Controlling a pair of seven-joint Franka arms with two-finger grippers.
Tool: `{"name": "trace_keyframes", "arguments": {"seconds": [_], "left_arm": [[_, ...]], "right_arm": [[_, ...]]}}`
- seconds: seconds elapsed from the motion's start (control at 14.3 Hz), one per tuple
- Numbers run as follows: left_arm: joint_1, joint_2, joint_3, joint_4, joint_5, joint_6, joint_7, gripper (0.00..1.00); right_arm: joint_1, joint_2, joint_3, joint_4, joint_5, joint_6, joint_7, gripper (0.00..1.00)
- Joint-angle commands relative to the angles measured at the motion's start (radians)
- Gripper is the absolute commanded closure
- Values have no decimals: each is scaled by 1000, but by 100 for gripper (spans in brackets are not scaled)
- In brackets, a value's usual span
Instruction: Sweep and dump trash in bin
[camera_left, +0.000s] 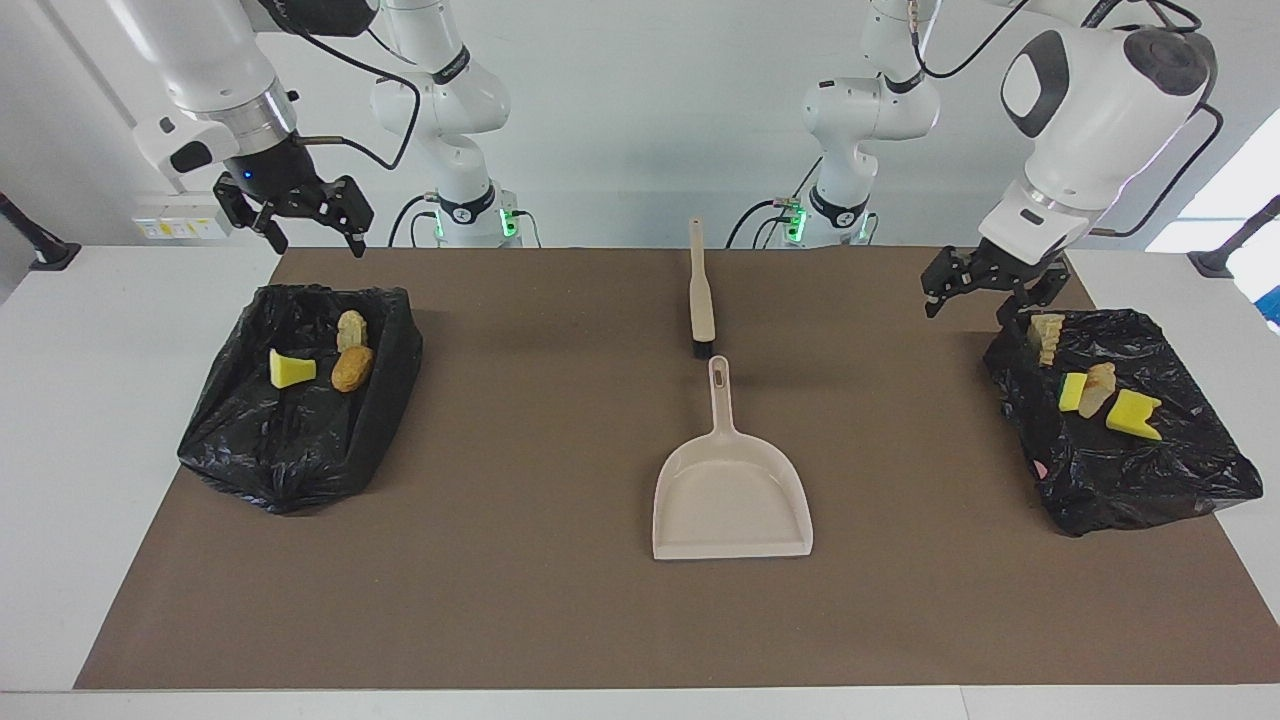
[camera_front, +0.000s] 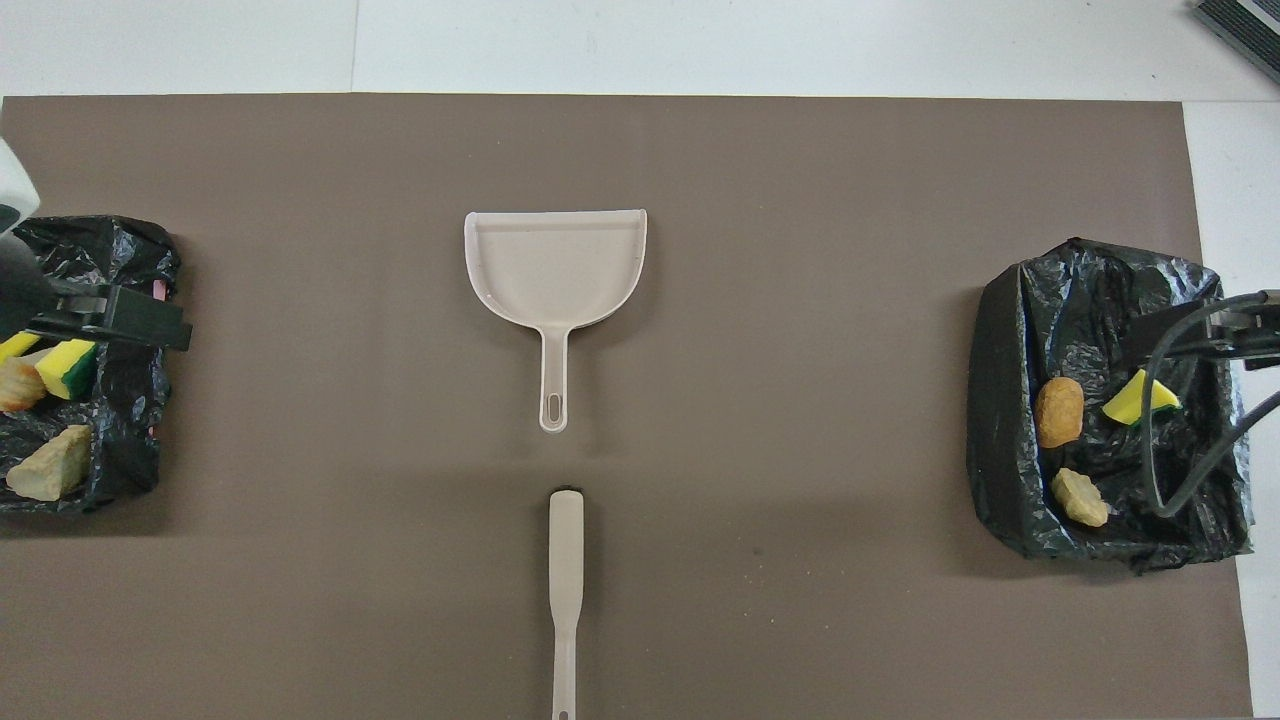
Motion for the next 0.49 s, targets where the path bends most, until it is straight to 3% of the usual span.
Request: {"name": "trace_keyframes", "arguments": {"seconds": [0.0, 0.42], "left_arm": [[7, 11, -4, 55, 14, -53, 0, 0], [48, -45, -1, -1, 11, -17, 6, 0]], "right_arm": [[-3, -27, 4, -32, 3, 18, 19, 0], [-1, -27, 4, -33, 3, 18, 19, 0]]}}
